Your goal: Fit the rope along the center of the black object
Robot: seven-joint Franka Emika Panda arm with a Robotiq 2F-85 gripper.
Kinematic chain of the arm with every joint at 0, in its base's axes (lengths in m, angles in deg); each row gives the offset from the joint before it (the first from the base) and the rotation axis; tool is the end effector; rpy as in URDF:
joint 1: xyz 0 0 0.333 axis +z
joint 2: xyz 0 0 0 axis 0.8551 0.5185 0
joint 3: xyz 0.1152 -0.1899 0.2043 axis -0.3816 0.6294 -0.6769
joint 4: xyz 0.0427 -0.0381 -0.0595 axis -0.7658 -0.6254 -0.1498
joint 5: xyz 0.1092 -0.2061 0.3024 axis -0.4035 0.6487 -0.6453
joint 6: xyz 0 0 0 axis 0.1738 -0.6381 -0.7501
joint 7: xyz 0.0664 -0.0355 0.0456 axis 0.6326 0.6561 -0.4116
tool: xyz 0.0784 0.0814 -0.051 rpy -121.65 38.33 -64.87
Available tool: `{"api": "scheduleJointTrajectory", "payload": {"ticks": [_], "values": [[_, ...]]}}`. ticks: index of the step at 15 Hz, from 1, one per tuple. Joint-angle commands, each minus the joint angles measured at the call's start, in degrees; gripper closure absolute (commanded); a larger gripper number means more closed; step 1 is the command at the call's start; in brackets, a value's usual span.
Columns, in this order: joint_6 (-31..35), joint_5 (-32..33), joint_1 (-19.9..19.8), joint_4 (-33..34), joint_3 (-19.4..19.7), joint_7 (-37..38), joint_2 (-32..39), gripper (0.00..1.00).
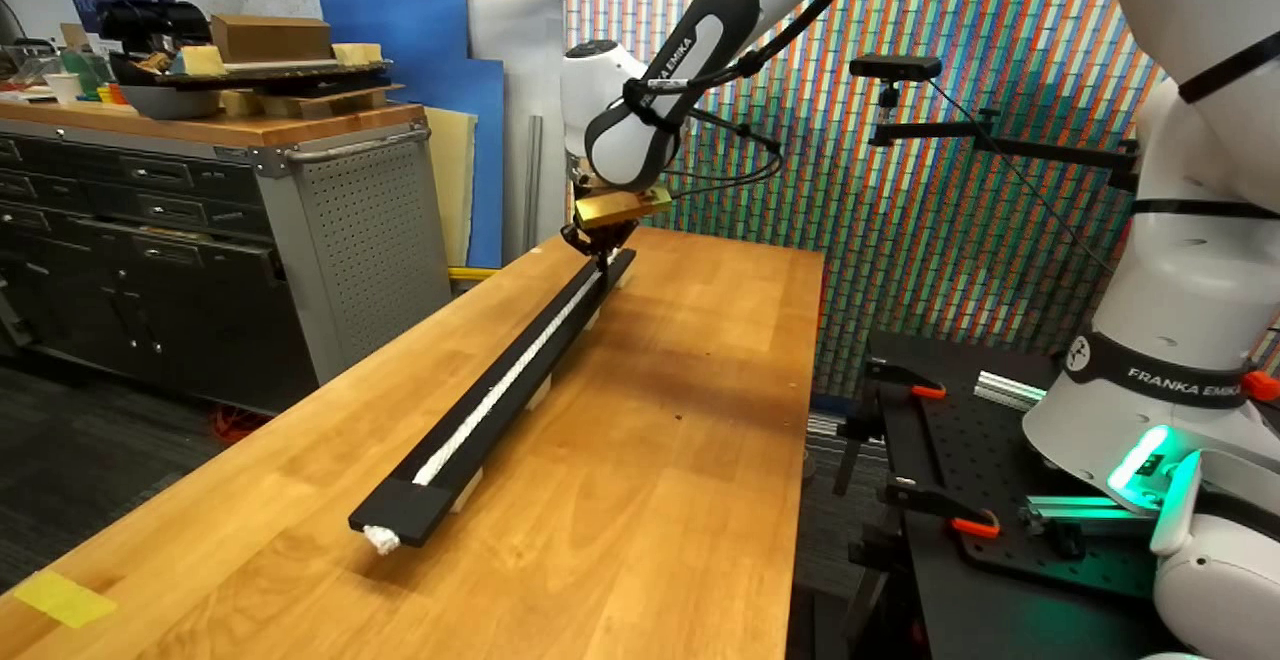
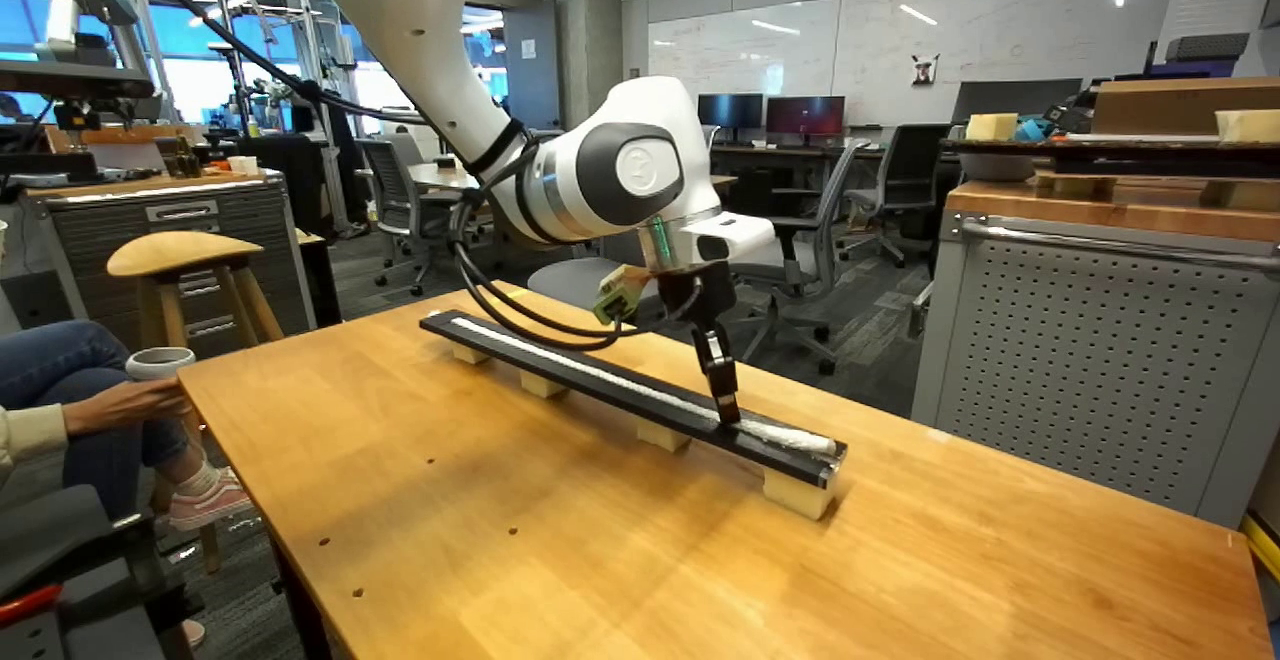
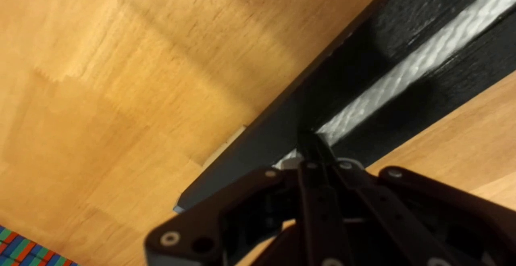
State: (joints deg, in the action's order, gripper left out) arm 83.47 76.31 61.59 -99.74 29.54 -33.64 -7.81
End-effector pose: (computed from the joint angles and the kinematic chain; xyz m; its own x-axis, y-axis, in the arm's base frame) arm 0.6374 -0.1554 0.1751 0.6684 -0.6951 0.2646 -0.7400 -0.6576 0.1417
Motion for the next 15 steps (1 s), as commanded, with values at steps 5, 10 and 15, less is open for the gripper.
{"api": "scheduleJointTrajectory", "payload": {"ticks": [5, 10, 15], "values": [[-3.9, -2.2, -1.8, 5.1, -0.6, -1.1, 3.3, 1.00], [-4.6, -2.2, -1.8, 6.2, -0.1, 0.0, 3.7, 1.00], [-5.6, -3.0, -3.1, 8.2, -0.1, 0.1, 4.8, 1.00]]}}
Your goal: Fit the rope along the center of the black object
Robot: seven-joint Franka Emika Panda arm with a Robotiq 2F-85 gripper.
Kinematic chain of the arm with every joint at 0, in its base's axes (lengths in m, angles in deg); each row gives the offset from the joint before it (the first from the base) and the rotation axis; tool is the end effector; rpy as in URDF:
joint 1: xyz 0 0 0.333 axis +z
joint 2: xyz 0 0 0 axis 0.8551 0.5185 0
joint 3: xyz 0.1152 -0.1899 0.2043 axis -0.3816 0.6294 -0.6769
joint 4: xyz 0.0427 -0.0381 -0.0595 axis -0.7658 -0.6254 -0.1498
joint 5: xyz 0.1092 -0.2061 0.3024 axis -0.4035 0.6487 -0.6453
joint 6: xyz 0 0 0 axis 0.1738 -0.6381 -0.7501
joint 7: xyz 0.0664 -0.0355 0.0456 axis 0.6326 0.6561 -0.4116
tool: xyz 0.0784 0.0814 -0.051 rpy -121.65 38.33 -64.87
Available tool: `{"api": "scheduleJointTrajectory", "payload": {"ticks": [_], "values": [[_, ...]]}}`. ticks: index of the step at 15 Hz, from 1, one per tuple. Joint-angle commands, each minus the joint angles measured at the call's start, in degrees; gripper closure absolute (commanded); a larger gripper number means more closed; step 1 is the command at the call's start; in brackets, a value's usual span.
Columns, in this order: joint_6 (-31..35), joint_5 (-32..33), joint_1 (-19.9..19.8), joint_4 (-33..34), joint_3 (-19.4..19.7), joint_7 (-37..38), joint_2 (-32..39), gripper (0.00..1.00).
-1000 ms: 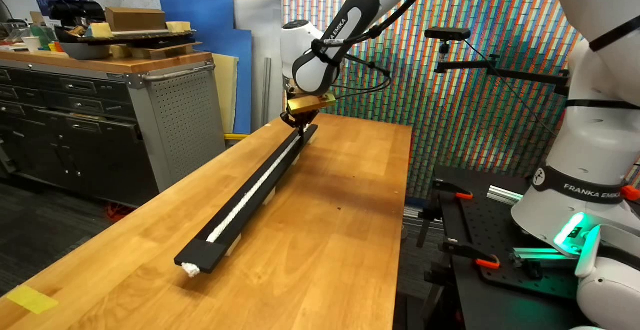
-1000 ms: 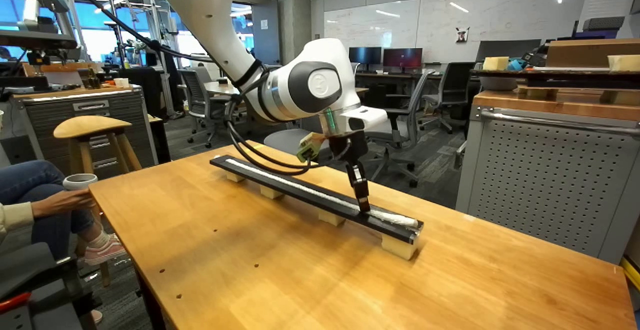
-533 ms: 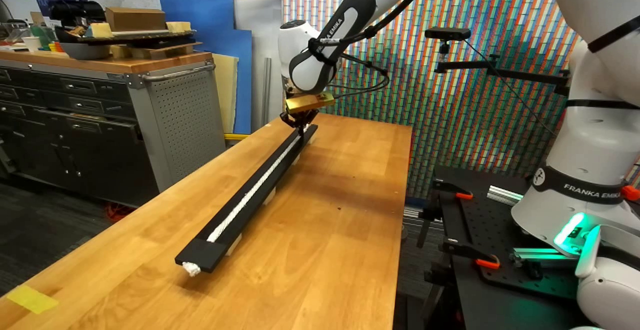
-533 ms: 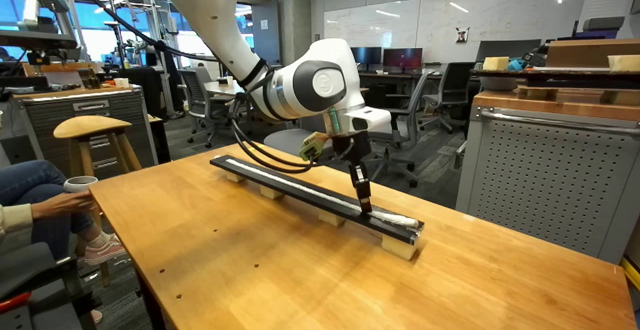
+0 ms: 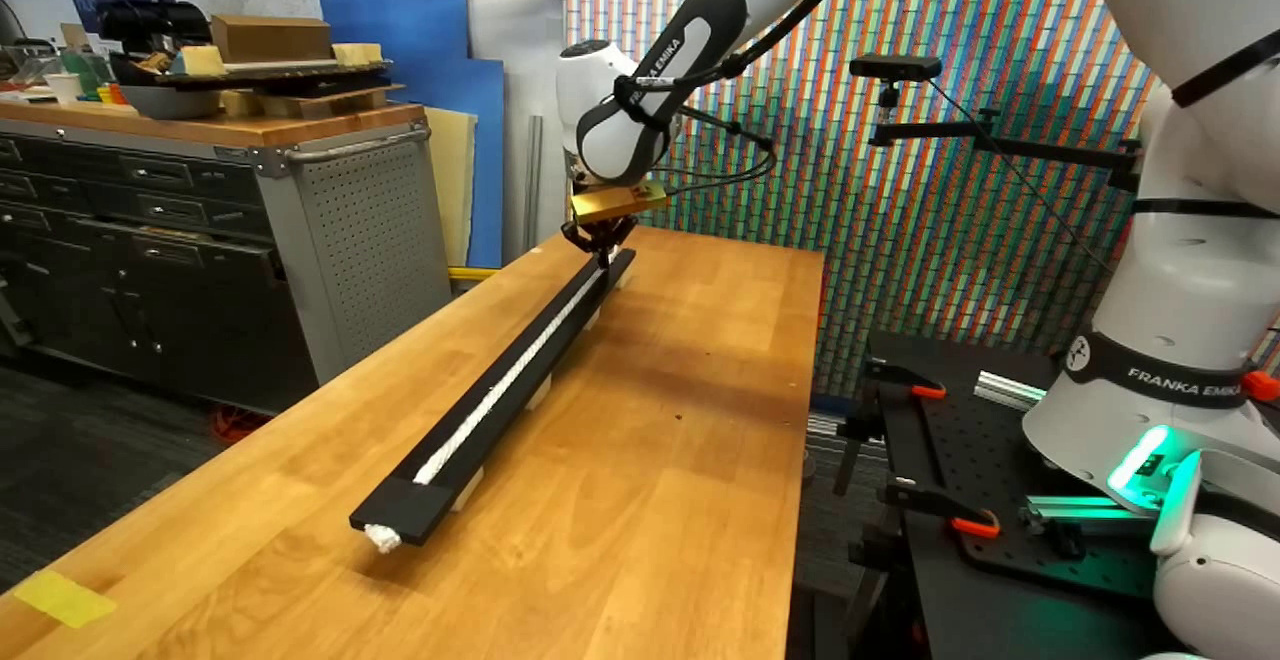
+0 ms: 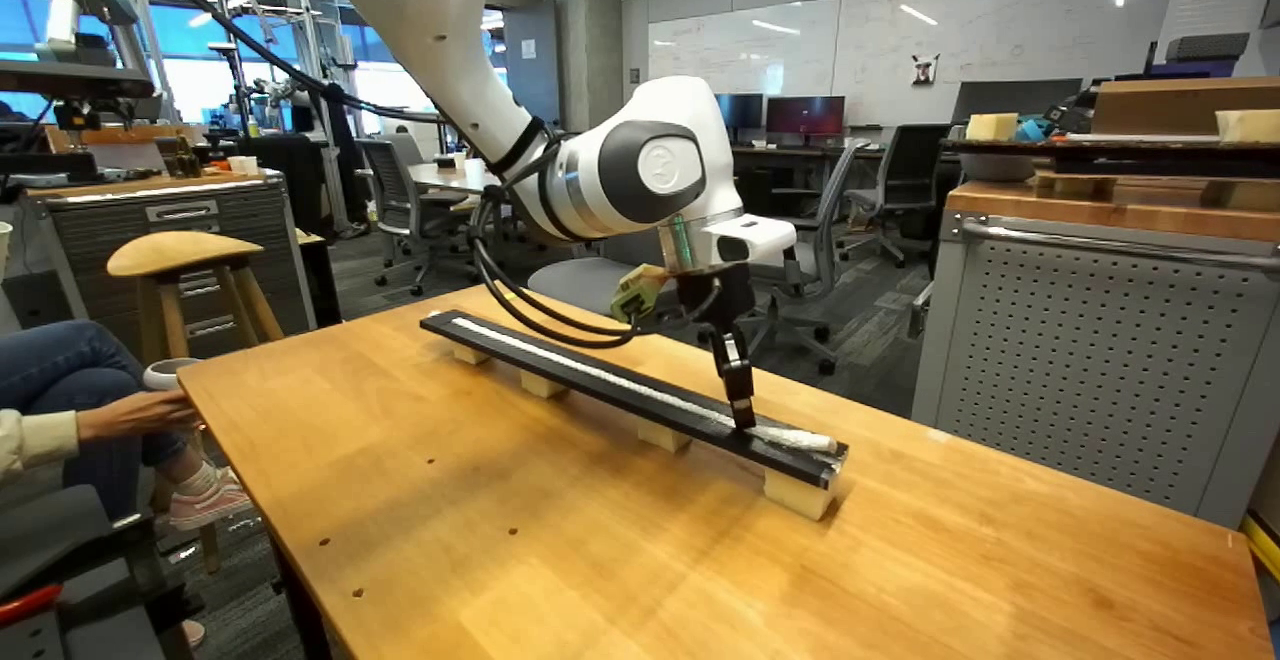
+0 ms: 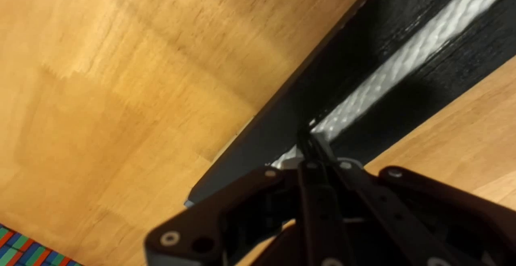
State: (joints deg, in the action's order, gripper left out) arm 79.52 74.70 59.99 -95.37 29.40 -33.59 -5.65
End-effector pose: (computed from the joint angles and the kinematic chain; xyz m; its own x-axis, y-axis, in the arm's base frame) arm 0.6458 -0.1726 0.1747 0.6369 -0.7314 0.2439 -0.7700 -0.6195 0.1529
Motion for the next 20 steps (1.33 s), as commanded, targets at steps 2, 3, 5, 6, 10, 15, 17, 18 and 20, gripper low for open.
{"api": "scheduleJointTrajectory", "payload": {"ticks": [2, 3, 5, 6, 10, 15, 17, 18, 20], "values": [[-2.2, -1.9, -1.9, 4.5, 0.1, 0.1, 2.9, 1.00], [-2.3, -2.1, -2.2, 4.9, 0.1, 0.2, 3.1, 1.00], [-2.6, -2.3, -2.5, 5.6, 0.3, 0.4, 3.5, 1.00], [-2.7, -2.4, -2.7, 5.9, 0.4, 0.4, 3.6, 1.00], [-3.5, -2.6, -3.4, 7.2, 0.4, 0.7, 4.3, 1.00], [-4.4, -2.8, -4.3, 8.9, 0.5, 1.6, 5.0, 1.00], [-4.8, -2.8, -4.5, 9.5, 0.4, 1.8, 5.5, 1.00], [-5.0, -2.8, -4.7, 9.7, 0.3, 1.9, 5.7, 1.00], [-5.8, -2.9, -5.0, 10.1, 0.1, 1.9, 6.2, 1.00]]}}
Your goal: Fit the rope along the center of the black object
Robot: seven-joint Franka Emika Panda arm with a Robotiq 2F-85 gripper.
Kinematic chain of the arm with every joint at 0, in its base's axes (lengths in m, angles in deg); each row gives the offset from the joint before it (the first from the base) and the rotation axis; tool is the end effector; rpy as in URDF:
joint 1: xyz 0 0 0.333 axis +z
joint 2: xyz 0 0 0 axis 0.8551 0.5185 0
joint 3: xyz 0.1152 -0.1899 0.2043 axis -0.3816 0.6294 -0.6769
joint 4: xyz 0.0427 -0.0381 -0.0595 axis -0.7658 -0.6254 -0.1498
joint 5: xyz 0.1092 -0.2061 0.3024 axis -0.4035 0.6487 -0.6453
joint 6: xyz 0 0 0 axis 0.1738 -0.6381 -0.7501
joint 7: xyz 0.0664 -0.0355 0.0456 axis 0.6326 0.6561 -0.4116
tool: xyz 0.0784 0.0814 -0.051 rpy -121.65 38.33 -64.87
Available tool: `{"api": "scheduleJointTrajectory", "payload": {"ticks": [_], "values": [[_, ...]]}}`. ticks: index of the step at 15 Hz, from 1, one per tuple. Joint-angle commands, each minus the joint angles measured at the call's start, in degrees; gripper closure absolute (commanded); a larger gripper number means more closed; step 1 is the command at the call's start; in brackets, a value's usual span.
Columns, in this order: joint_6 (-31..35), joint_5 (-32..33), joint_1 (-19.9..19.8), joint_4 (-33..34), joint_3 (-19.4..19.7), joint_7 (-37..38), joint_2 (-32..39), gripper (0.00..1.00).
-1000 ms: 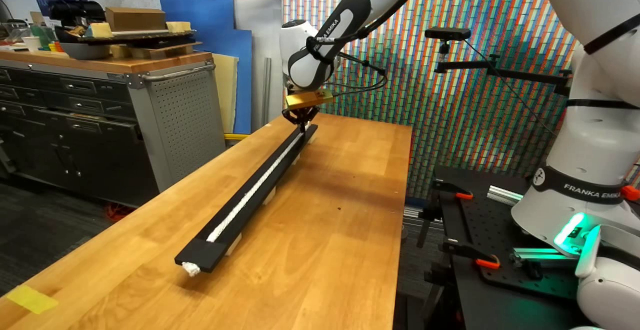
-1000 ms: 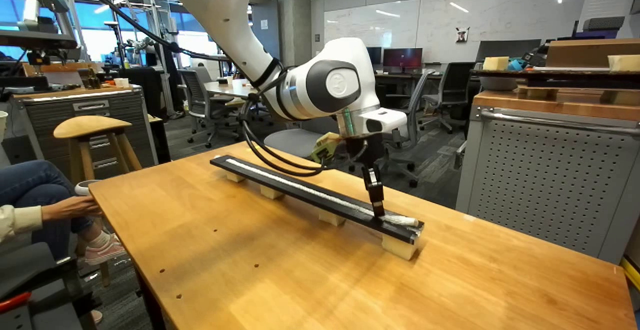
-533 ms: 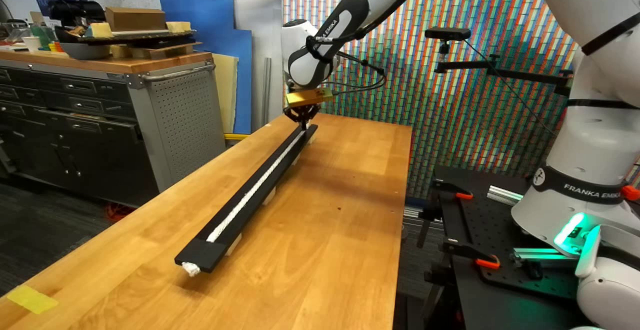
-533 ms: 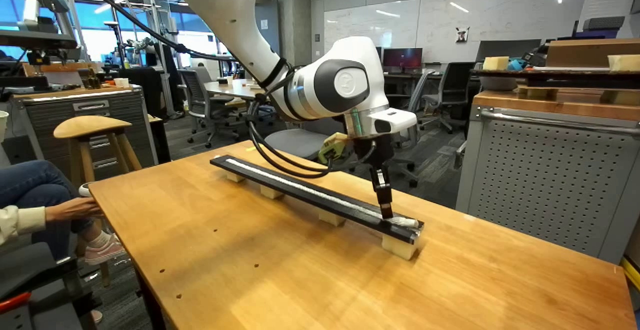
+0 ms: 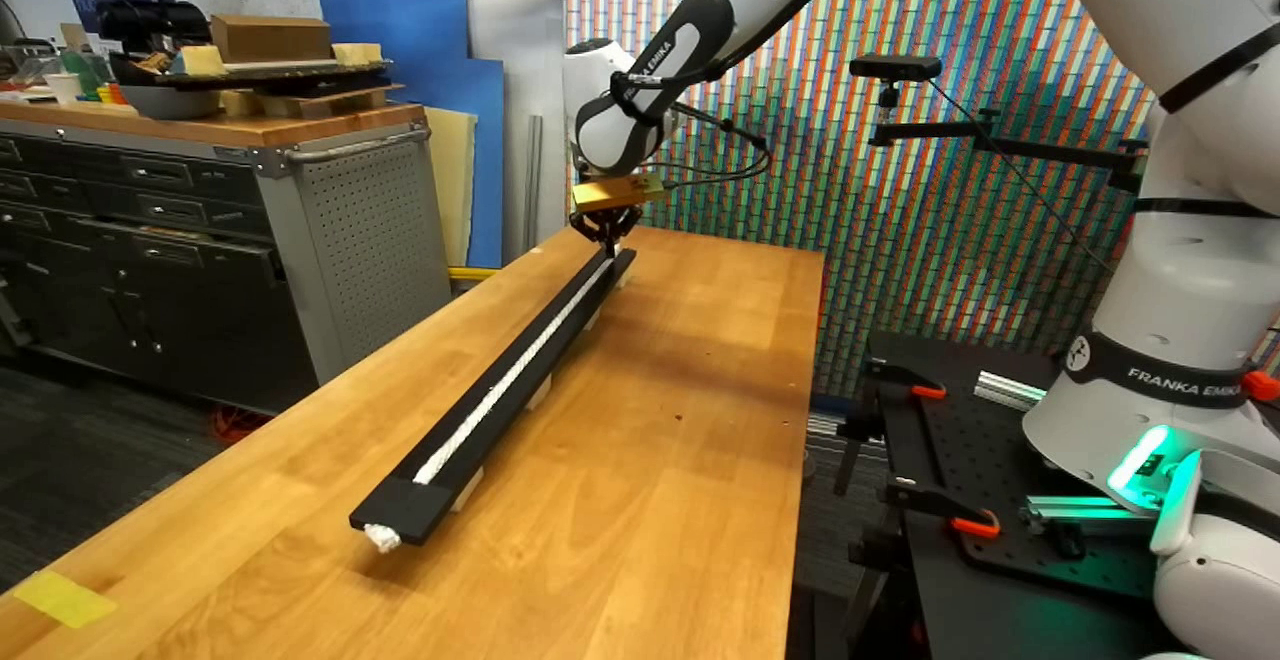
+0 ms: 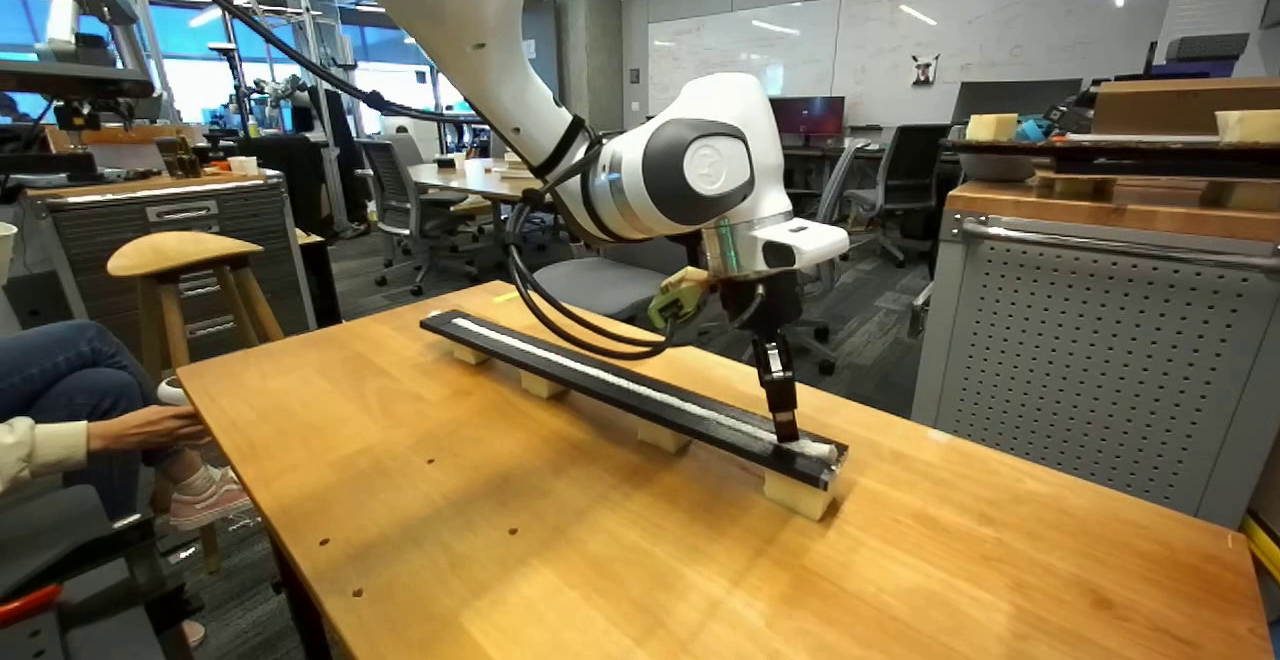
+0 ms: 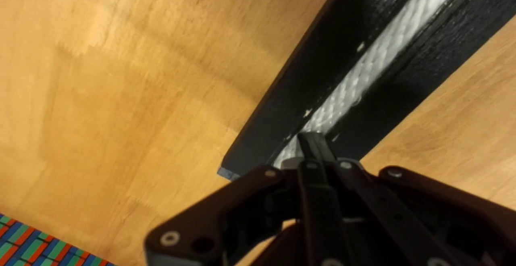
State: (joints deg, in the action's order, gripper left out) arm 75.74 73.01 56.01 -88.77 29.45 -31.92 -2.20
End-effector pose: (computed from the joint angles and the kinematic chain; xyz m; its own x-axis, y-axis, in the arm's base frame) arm 0.6541 -0.2178 0.1761 0.5491 -0.7993 0.2442 -0.8357 -0.5288 0.1480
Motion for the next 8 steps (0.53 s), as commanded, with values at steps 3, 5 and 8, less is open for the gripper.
{"api": "scheduleJointTrajectory", "payload": {"ticks": [3, 5, 8], "values": [[-3.5, -1.3, -1.3, 4.6, -0.1, 0.1, 3.8, 1.00], [-4.2, -1.5, -1.6, 5.4, -0.3, 0.0, 4.3, 1.00], [-4.8, -1.7, -1.7, 6.1, -0.5, -0.1, 4.5, 1.00]]}}
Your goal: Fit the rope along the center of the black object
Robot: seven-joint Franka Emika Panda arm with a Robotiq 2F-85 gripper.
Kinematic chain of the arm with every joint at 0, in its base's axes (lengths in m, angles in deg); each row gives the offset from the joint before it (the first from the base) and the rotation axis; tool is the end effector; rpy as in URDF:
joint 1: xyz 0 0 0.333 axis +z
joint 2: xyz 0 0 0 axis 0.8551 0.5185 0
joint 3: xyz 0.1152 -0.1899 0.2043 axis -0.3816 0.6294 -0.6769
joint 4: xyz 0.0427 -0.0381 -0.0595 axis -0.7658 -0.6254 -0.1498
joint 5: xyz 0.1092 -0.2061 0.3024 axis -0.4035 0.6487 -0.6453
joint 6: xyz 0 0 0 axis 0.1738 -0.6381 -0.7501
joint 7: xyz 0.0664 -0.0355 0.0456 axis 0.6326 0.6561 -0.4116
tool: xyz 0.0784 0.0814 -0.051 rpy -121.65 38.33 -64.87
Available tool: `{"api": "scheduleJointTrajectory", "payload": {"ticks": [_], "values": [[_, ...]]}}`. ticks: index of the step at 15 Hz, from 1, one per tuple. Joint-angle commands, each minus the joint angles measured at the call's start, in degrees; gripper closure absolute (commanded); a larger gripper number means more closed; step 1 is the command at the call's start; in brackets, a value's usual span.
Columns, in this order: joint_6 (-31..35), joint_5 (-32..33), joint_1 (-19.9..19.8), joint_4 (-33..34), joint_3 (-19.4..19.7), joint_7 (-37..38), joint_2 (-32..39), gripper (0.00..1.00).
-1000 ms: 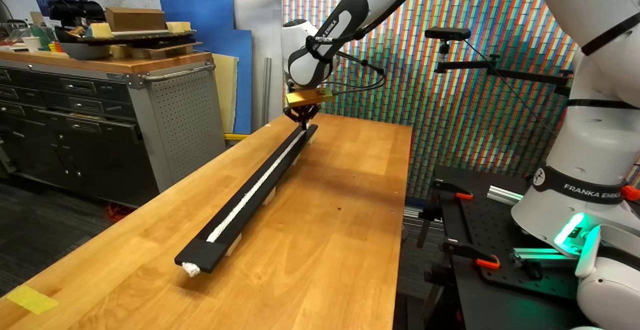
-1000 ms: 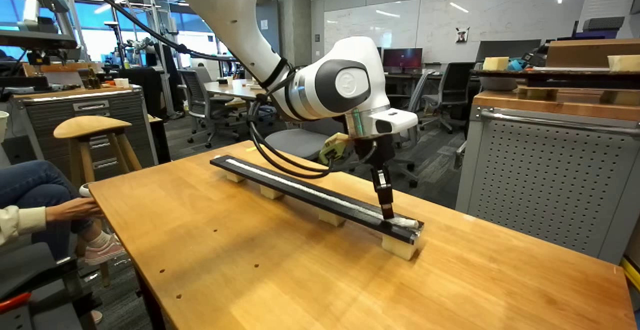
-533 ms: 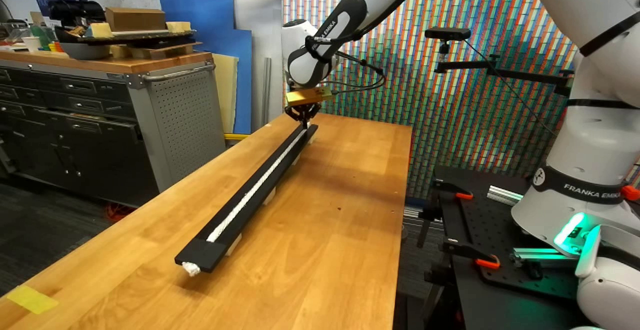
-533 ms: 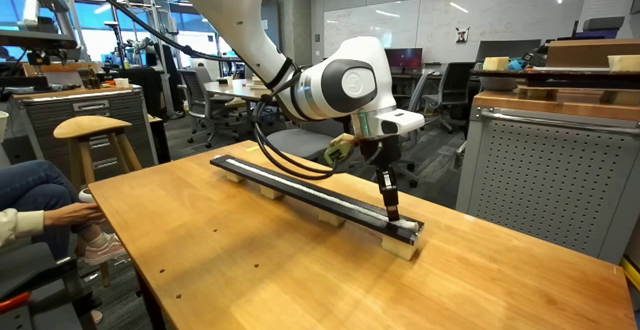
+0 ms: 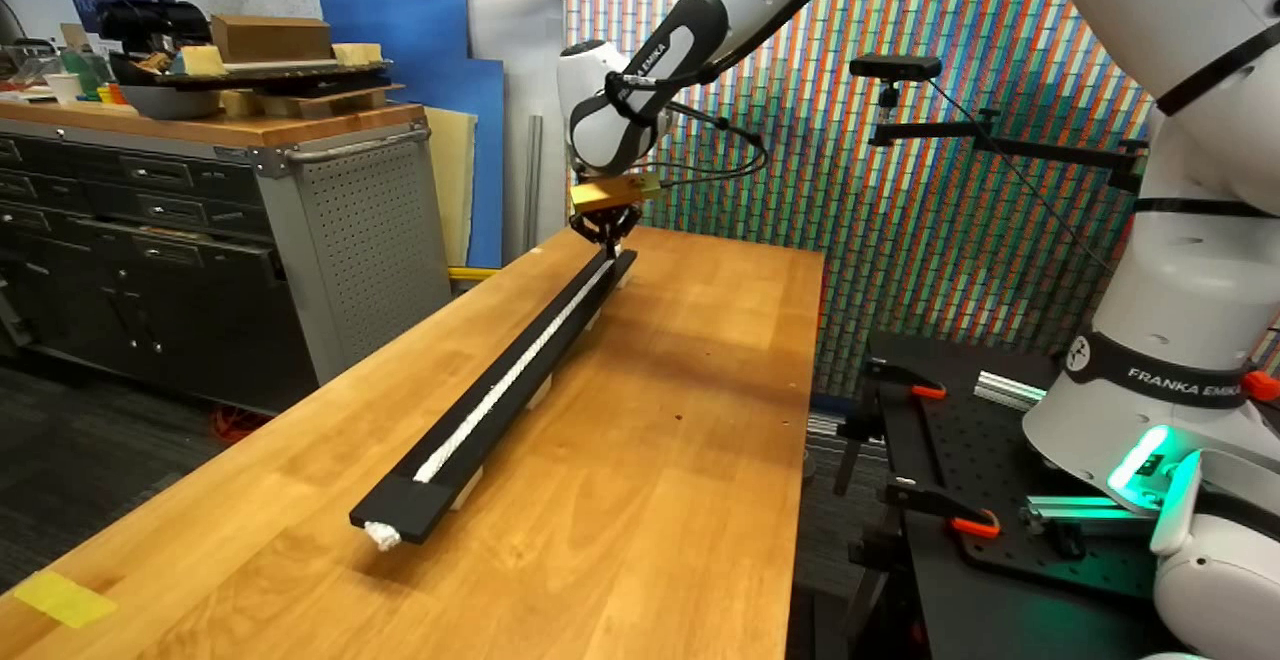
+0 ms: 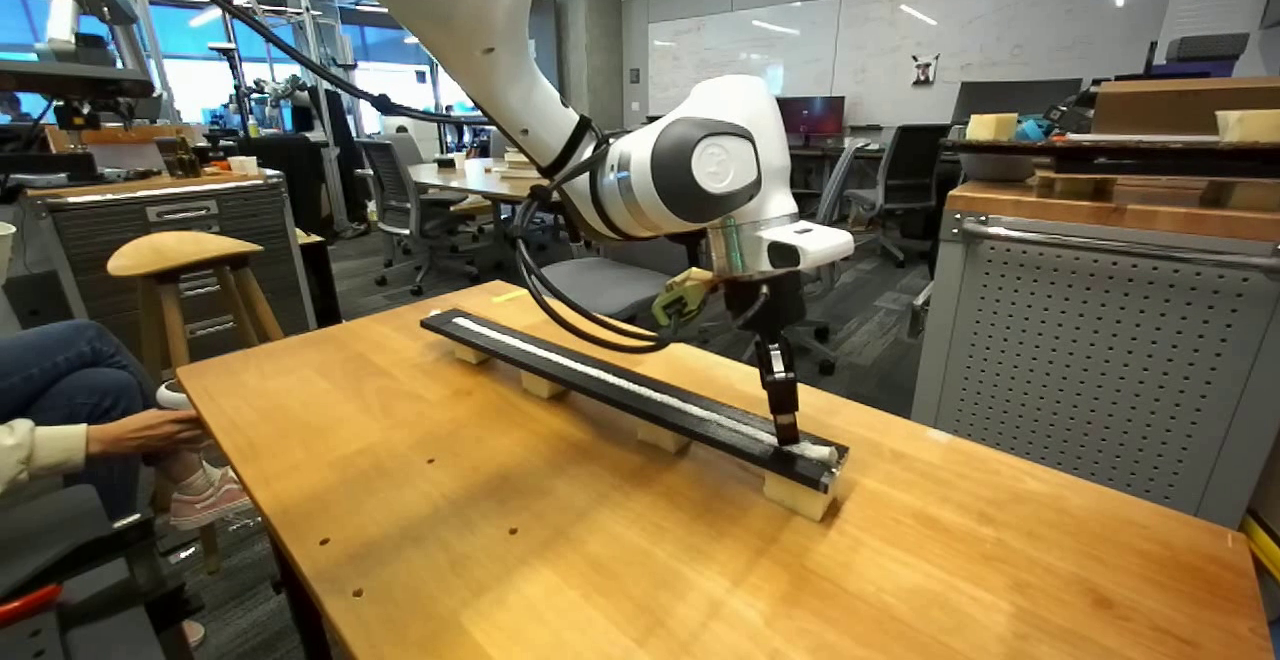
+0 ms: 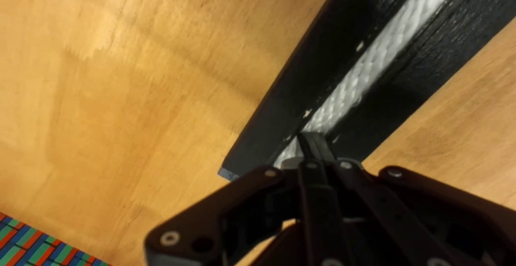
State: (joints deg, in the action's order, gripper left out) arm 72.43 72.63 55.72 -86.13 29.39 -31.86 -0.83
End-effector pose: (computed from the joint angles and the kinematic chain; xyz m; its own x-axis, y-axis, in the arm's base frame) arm 0.6576 -0.2201 0.1737 0.5438 -0.8093 0.2220 -0.8389 -0.5164 0.1721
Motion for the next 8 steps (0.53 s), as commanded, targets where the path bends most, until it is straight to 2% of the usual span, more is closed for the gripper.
{"api": "scheduleJointTrajectory", "payload": {"ticks": [1, 8], "values": [[-1.3, -1.3, -1.4, 3.4, -0.4, -0.2, 2.8, 1.00], [4.6, -0.1, 0.6, -3.7, 0.7, 0.7, -2.8, 1.00]]}}
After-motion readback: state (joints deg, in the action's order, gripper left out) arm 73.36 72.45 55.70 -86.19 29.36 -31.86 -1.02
